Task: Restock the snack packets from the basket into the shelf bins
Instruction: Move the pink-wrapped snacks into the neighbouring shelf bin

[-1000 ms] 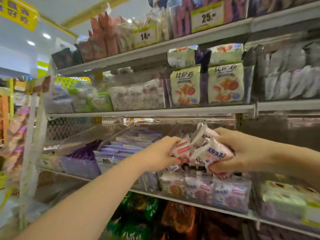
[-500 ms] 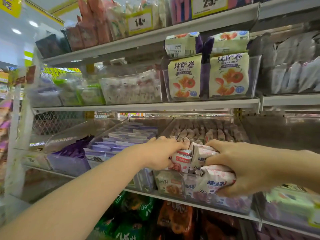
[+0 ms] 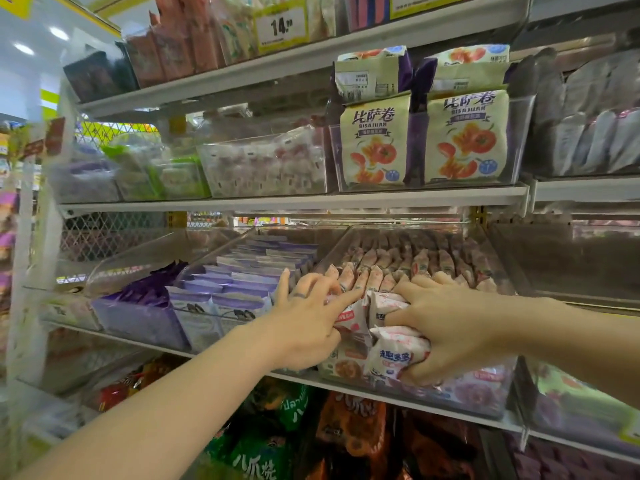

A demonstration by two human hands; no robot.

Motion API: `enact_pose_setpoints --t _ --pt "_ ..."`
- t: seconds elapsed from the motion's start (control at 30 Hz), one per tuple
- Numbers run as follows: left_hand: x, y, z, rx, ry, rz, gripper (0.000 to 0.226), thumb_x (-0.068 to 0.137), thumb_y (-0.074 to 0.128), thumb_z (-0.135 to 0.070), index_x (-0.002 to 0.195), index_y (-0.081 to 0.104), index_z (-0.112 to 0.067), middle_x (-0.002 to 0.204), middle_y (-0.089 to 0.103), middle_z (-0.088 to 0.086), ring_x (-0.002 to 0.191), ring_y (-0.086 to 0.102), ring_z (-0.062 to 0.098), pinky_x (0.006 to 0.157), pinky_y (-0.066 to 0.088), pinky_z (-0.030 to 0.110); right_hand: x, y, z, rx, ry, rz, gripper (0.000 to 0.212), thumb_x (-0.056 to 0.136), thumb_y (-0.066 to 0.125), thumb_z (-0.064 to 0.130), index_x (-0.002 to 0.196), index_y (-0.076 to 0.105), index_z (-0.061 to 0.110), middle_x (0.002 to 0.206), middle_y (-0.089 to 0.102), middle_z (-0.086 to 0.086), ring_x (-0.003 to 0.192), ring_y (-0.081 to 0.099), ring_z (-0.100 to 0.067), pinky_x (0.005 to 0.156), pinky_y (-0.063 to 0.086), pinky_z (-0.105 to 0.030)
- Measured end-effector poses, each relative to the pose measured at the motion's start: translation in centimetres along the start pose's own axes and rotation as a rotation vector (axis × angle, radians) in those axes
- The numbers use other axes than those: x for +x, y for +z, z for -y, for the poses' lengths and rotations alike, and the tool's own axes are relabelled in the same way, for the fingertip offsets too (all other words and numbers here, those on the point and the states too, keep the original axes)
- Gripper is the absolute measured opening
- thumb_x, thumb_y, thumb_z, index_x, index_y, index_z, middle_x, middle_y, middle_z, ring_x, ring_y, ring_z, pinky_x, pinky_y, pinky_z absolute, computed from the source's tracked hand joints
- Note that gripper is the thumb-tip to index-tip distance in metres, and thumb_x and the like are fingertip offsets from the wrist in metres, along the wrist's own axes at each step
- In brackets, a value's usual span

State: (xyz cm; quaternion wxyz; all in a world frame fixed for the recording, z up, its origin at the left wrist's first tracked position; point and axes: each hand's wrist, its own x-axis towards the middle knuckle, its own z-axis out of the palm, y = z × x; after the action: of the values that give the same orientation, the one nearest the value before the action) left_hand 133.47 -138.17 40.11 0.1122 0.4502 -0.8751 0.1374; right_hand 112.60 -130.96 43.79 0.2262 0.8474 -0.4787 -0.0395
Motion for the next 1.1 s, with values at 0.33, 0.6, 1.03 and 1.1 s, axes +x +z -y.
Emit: enact_pose_setpoints --t 0.33,0.6,1.03,1.1 --pt "-0.6 -0.2 -2.5 -0.243 0.22 -0.374 0.043 0.099 0.031 -0.039 0.141 0.028 -0.047 0.145 0.026 -0.023 0.139 0.013 0.002 0.116 -0.011 0.044 -1.6 0.9 -0.2 0.236 -0.015 -0.01 0.058 0.071 0.051 0.072 0.125 0.039 0.057 0.147 0.002 0.023 0.135 -0.003 -0.006 0.114 -0.007 -0.049" --pt "0.9 -0.8 -5.7 -0.113 0.319 -0.468 0.043 0.098 0.039 -0.04 0.14 0.044 -0.029 0.141 0.044 -0.014 0.135 0.03 0.005 0.116 -0.009 0.041 -5.3 -3.5 -3.3 0.303 0.137 -0.135 0.034 0.066 0.063 0.058 0.089 0.058 0.032 0.084 0.062 0.014 0.075 0.058 0.002 0.065 0.045 -0.015" --pt "2.0 2.1 -5.6 0.249 0.331 -0.593 0.052 0.097 0.029 -0.045 0.139 0.048 -0.021 0.137 0.055 -0.003 0.118 0.058 0.02 0.098 0.045 0.038 -4.9 -2.1 -3.8 0.081 0.31 0.094 0.034 0.092 0.044 0.051 0.114 0.032 0.028 0.109 0.051 0.007 0.093 0.043 -0.017 0.092 0.03 -0.033" --pt "2.0 2.4 -5.4 0.249 0.329 -0.628 0.05 0.097 0.03 -0.043 0.137 0.052 -0.022 0.137 0.055 -0.003 0.117 0.058 0.019 0.099 0.04 0.037 -4.7 -2.0 -3.8 0.039 0.301 0.124 0.022 0.095 0.04 0.048 0.099 0.029 0.029 0.098 0.048 0.011 0.088 0.043 -0.015 0.098 0.027 -0.035"
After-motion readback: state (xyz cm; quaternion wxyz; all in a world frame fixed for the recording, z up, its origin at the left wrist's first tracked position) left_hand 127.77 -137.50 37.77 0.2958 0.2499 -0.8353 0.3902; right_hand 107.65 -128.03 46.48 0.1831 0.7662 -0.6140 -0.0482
